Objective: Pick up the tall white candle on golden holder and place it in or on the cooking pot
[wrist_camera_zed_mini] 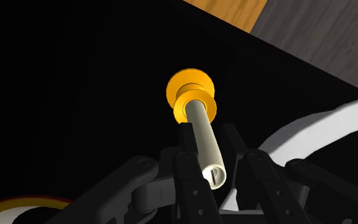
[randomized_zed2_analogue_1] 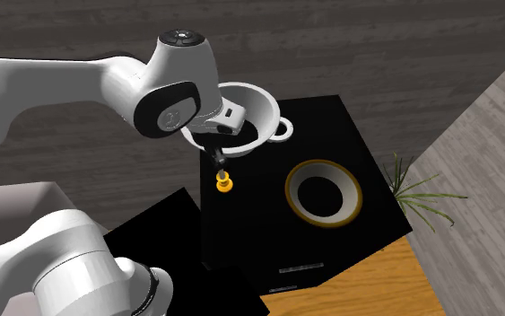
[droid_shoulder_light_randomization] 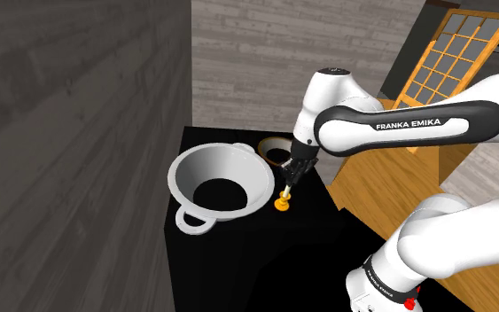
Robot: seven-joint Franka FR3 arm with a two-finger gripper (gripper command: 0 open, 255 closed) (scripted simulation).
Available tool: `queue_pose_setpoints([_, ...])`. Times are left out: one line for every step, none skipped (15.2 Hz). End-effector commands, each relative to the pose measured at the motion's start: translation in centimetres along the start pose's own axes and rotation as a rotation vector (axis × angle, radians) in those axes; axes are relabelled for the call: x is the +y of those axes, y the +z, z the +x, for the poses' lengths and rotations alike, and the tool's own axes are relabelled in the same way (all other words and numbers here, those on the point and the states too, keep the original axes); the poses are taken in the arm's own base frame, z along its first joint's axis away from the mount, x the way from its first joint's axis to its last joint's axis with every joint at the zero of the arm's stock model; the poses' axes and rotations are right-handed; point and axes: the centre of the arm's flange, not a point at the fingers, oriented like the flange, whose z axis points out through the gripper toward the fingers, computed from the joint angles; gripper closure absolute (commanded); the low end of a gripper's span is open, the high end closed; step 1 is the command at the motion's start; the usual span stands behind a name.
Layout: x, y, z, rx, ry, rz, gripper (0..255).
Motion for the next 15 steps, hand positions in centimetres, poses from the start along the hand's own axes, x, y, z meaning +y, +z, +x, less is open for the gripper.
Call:
queue_pose_setpoints([0.0,-1.1,0.0,0.0,0.0,0.0,255])
queue_pose_setpoints([0.0,-1.6,0.0,0.0,0.0,0.0,255])
queue_pose_setpoints([0.0,-2.1,0.0,0.0,0.0,0.0,255])
queue_pose_setpoints([0.0,-2.6,0.0,0.0,0.0,0.0,255])
queue_pose_setpoints([0.0,-3.2,0.1,0.0,0.0,0.0,255])
queue_pose_setpoints([0.1,-3.7,0.1,0.0,0.0,0.0,255])
queue_pose_setpoints([0.1,-4.2,0.1,0.0,0.0,0.0,255])
queue_pose_setpoints([0.1,-4.8,0.1,0.0,0.0,0.0,255])
queue_pose_setpoints([0.1,-5.3,0.1,0.0,0.0,0.0,255])
queue_pose_setpoints([0.1,-5.8,0.1,0.0,0.0,0.0,255])
queue_pose_setpoints([0.1,-6.3,0.1,0.0,0.0,0.0,255])
queue_pose_setpoints([0.1,-6.9,0.2,0.0,0.0,0.0,255])
queue_pose_setpoints([0.1,-7.4,0.2,0.0,0.0,0.0,255])
queue_pose_setpoints([0.1,-7.9,0.2,0.0,0.0,0.0,255])
queue_pose_setpoints([0.1,-8.5,0.2,0.0,0.0,0.0,255])
